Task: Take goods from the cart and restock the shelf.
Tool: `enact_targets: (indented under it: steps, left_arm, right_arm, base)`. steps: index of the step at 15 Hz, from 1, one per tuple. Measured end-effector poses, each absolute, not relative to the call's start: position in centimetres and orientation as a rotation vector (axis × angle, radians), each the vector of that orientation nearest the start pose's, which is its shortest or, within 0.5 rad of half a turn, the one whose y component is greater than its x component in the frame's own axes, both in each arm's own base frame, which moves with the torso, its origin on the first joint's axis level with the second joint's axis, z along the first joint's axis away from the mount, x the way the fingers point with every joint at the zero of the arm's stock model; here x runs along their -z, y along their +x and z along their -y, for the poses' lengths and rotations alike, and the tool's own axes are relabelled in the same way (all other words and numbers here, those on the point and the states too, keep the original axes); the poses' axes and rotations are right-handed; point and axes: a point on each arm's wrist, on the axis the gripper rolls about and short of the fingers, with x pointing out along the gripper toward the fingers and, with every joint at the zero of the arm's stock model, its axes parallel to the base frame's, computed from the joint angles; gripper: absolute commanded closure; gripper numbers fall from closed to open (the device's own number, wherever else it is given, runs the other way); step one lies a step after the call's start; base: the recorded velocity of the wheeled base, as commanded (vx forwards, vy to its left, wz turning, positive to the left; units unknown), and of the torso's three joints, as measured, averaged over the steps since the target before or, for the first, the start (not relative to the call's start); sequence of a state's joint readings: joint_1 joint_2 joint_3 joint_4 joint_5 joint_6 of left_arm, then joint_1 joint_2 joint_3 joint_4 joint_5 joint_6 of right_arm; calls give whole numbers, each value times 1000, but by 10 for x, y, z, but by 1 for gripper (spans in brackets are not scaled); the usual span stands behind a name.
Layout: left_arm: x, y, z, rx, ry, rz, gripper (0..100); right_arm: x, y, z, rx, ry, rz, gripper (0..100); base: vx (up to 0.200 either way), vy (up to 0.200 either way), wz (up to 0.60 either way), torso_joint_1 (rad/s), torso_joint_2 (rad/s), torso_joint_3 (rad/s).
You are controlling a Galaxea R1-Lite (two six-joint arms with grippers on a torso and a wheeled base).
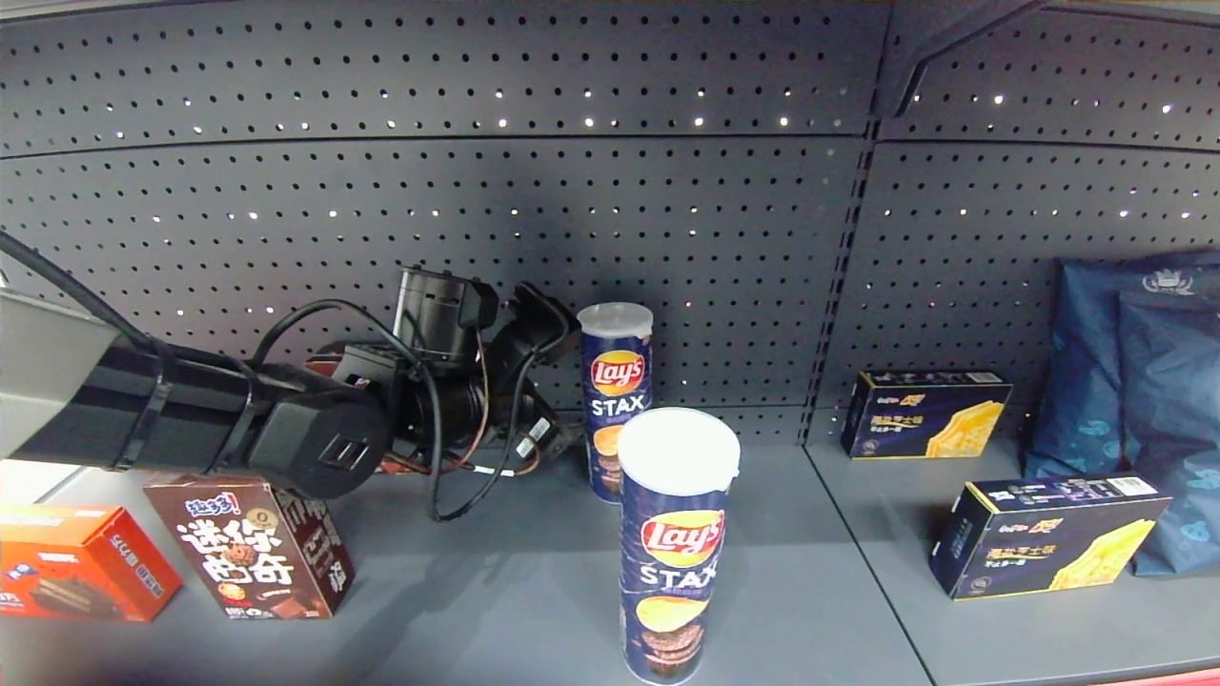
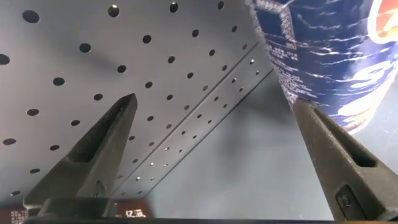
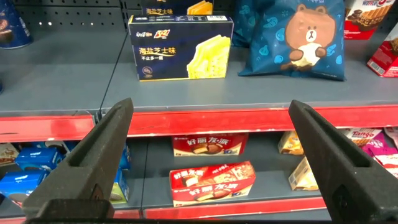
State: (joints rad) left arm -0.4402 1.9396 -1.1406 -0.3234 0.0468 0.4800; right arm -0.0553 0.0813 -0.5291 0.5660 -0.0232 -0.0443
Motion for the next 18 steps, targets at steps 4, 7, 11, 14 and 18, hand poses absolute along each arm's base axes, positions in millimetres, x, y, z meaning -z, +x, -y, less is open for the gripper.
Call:
enact_targets:
  steps: [4, 7, 11, 14, 18]
  left_arm:
    - [-160, 340, 159, 493, 581, -367, 0]
    - [-159, 339, 161, 499, 583, -366, 0]
    - [-157, 340, 163, 504, 585, -371, 0]
    - [-153, 340, 163, 506, 587, -381, 0]
    - [-150, 337, 155, 494, 586, -401, 0]
  right_arm:
    - [-156, -72, -3, 76, -42, -120, 0]
    - [-156, -72, -3, 76, -42, -119, 0]
    - [-156, -72, -3, 76, -42, -119, 0]
    - [-156, -72, -3, 76, -42, -119, 0]
    - [-156, -72, -3, 76, -42, -119, 0]
  base:
    - [0, 0, 0, 0, 0, 0]
    - [0, 0, 0, 0, 0, 0]
    - [0, 0, 0, 0, 0, 0]
    - [0, 0, 0, 0, 0, 0]
    - [0, 0, 0, 0, 0, 0]
